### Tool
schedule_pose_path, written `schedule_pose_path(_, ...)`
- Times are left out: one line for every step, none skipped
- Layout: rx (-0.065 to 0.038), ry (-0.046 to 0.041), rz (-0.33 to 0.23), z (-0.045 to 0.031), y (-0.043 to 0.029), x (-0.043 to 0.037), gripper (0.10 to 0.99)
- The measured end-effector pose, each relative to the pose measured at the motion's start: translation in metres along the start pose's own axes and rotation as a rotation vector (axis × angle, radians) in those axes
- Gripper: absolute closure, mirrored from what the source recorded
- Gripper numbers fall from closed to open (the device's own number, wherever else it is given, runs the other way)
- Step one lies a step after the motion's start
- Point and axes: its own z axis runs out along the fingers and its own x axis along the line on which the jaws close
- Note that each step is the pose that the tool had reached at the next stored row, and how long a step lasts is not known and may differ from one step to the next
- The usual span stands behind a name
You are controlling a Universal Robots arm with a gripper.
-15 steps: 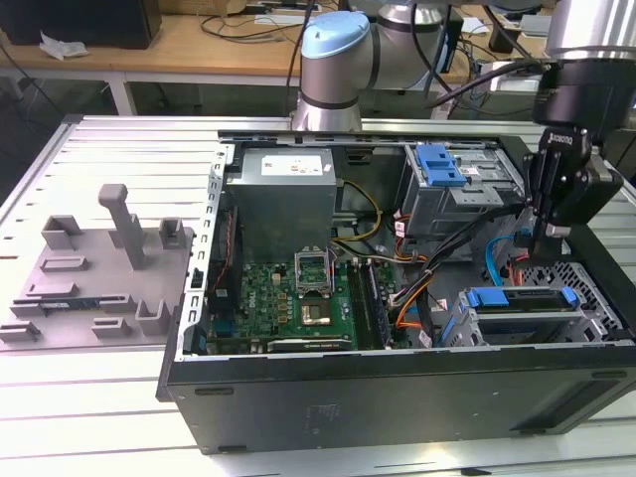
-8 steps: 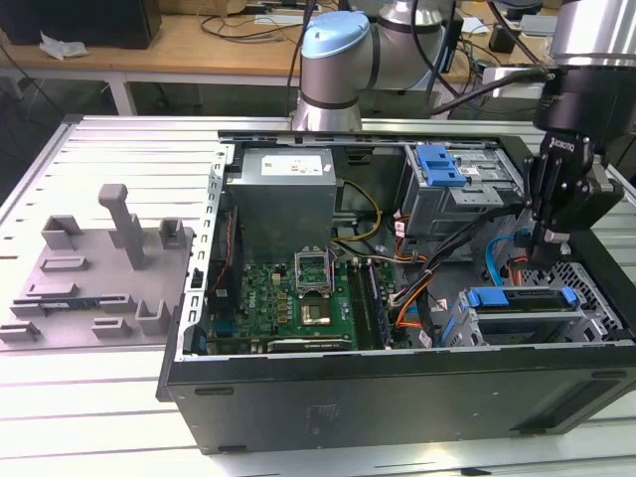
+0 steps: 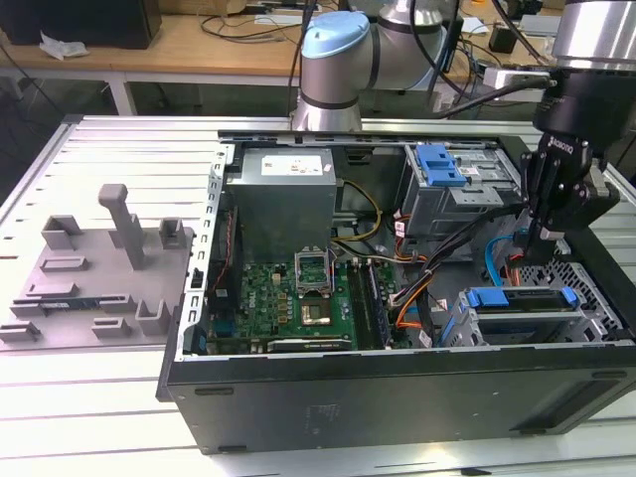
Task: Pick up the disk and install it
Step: 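Insert the first disk wire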
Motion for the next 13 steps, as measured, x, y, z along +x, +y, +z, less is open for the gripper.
schedule_pose_path(0.001,-0.0076,-0.003,0.0002,-0.0001,0.0006,0.922)
schedule_pose_path(0.001,-0.0121,-0.005,0.0003,-0.0001,0.0012,0.922)
schedule_pose_path(0.002,-0.0173,-0.008,0.0006,-0.0002,0.0021,0.922)
schedule_pose_path(0.003,-0.0205,-0.010,0.0009,-0.0002,0.0029,0.922)
schedule_pose_path(0.004,-0.0237,-0.012,0.0011,-0.0002,0.0037,0.922)
schedule_pose_path(0.005,-0.0270,-0.014,0.0015,-0.0003,0.0047,0.922)
schedule_pose_path(0.005,-0.0314,-0.016,0.0020,-0.0005,0.0063,0.922)
schedule_pose_path(0.005,-0.0364,-0.016,0.0025,-0.0007,0.0079,0.922)
schedule_pose_path(0.004,-0.0472,-0.016,0.0035,-0.0011,0.0108,0.922)
schedule_pose_path(0.003,-0.0596,-0.016,0.0043,-0.0014,0.0139,0.922)
schedule_pose_path(0.002,-0.0676,-0.016,0.0049,-0.0017,0.0160,0.922)
schedule_pose_path(0.001,-0.0756,-0.016,0.0054,-0.0020,0.0181,0.922)
schedule_pose_path(0.000,-0.0829,-0.016,0.0059,-0.0022,0.0201,0.922)
